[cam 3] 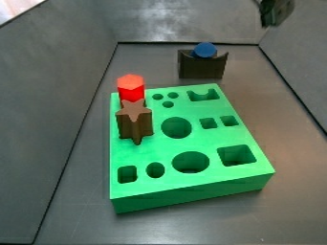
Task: Pick up the oval object. Move up. Place the oval object on the fixture. Regrasp the oval object. Move to above the board. Insert the oval object.
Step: Regrasp the oval object.
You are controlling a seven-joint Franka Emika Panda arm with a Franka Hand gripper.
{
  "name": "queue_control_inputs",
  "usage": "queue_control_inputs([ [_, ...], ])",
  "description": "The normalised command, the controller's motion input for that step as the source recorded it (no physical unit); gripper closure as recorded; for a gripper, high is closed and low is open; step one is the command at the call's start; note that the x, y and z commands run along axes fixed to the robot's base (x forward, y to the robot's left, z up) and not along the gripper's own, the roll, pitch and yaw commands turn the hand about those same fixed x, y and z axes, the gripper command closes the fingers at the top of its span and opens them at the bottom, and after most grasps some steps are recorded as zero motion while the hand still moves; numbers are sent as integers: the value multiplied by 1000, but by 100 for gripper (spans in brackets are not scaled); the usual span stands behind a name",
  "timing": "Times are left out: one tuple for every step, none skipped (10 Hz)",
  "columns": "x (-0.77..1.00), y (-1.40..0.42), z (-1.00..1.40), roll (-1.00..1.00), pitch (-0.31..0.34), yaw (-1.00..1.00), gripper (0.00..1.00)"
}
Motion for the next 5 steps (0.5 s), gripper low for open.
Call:
queue_control_inputs([
  [56, 66, -1000, 51, -21, 212, 0],
  [62, 61, -1000, 58, -54, 194, 0],
  [70, 57, -1000, 69, -107, 152, 0],
  [79, 50, -1000, 68, -144, 97, 0],
  [85, 46, -1000, 72, -148, 57, 0],
])
